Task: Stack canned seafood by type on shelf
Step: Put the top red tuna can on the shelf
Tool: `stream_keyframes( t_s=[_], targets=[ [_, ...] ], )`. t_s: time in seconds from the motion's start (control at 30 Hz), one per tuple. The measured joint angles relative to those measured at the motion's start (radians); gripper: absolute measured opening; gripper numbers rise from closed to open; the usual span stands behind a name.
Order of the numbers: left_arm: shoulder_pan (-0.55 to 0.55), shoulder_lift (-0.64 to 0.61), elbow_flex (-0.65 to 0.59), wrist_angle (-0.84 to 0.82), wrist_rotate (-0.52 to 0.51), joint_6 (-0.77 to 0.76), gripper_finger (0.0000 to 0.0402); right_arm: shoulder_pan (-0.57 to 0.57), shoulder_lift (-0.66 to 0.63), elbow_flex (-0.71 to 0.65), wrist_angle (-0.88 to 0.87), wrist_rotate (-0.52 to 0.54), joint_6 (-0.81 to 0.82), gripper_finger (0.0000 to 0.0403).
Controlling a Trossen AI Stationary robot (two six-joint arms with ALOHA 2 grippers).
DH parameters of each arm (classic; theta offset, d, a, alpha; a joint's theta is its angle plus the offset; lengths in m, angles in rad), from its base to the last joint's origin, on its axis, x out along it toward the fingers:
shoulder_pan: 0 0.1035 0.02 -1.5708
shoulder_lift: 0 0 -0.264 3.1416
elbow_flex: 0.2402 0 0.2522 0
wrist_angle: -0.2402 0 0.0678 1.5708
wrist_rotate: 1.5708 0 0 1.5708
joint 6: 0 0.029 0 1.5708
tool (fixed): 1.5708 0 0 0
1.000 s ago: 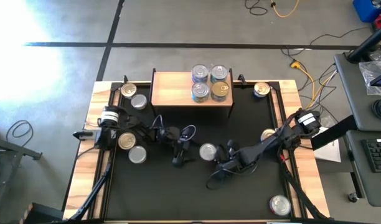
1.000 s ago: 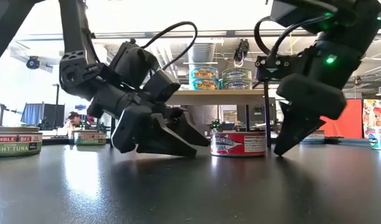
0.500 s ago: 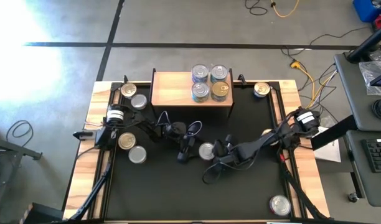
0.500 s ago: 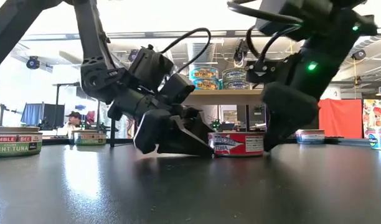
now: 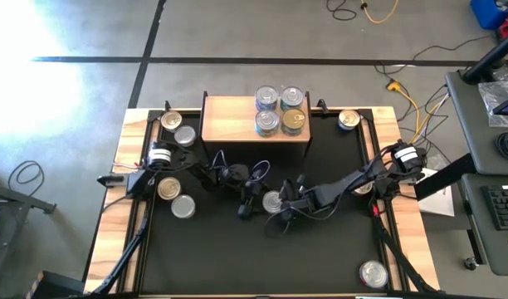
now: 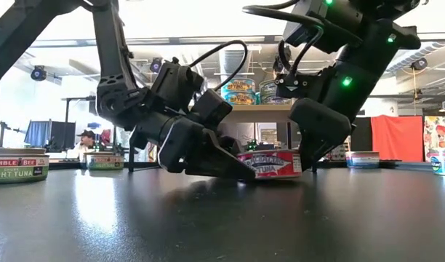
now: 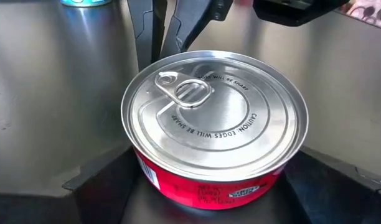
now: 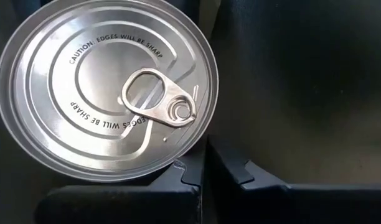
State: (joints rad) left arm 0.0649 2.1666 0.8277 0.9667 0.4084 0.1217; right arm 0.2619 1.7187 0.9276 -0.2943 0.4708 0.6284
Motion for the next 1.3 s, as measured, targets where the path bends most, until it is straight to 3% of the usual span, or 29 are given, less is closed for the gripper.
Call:
stream_keyframes(
  t_s=[0.43,0.67,0.83,1.0,1.3],
  targets=[
    [-0.006,0.06,-0.009,0.126,-0.046,-0.036,0.0353,0.003,-0.01,0.025,-0.128,-0.029,0.068,0.0013],
    [-0.006,0.062,-0.014,0.079,-0.038,0.004,0.0393,0.035,-0.057,0.055,-0.349,-0.191,0.159,0.0013],
    [-0.011,0.063,0.004,0.062,-0.029,0.019,0.039,0.068,-0.059,0.05,-0.243,-0.213,0.182,0.0013],
    [-0.021,0.064,0.017,0.052,-0.033,0.021,0.0398,0.065,-0.024,0.045,-0.07,-0.166,0.073,0.0013],
    [-0.033,0.068,0.014,0.1,-0.031,-0.032,0.04,0.054,0.059,0.05,-0.03,-0.14,0.053,0.0013]
  ],
)
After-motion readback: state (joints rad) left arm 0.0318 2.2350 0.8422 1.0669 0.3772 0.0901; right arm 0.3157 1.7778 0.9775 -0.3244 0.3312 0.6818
